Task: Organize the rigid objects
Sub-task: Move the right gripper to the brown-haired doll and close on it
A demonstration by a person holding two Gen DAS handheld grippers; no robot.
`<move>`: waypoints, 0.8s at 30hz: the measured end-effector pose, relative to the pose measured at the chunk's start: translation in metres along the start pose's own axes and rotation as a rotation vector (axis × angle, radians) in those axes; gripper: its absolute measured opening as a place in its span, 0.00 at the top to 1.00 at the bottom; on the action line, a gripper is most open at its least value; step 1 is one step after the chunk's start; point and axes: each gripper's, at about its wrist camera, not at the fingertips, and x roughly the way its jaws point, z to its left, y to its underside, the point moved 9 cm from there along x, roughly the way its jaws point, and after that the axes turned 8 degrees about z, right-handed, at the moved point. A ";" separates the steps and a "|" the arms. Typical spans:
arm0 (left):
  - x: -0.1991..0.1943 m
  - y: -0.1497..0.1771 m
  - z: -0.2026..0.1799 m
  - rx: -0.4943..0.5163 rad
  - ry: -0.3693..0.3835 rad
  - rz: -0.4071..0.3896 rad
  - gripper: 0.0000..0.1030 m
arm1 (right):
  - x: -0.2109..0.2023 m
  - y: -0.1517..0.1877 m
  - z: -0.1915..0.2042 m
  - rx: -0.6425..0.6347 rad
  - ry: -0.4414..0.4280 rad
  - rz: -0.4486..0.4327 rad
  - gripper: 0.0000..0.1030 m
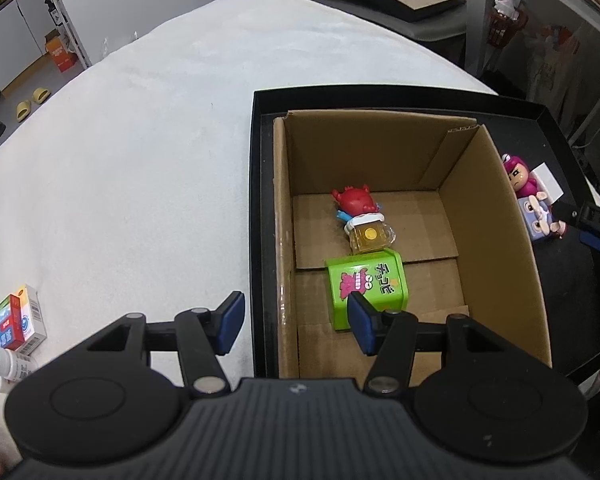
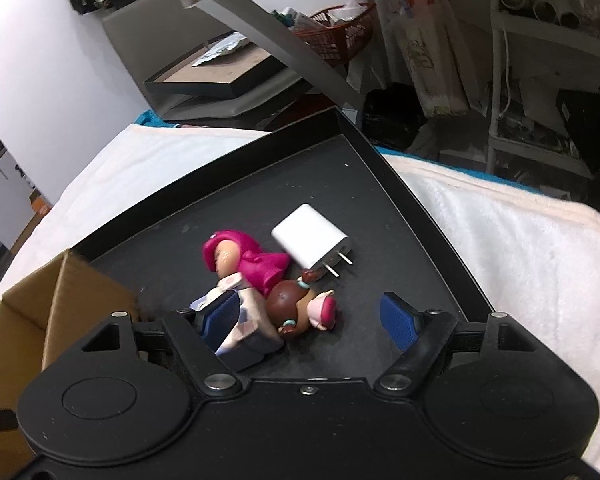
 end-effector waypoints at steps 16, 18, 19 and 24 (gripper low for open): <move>0.002 -0.001 -0.002 -0.005 0.012 0.010 0.47 | 0.024 0.002 0.011 -0.100 0.055 0.023 0.61; 0.001 0.000 -0.001 -0.007 0.015 0.011 0.47 | 0.021 0.004 0.008 -0.093 0.062 0.033 0.61; 0.001 0.001 -0.001 -0.007 0.013 0.011 0.47 | 0.020 0.004 0.007 -0.078 0.057 0.041 0.61; -0.003 0.001 0.000 -0.010 0.025 -0.004 0.47 | 0.005 0.001 0.003 -0.046 0.054 0.025 0.61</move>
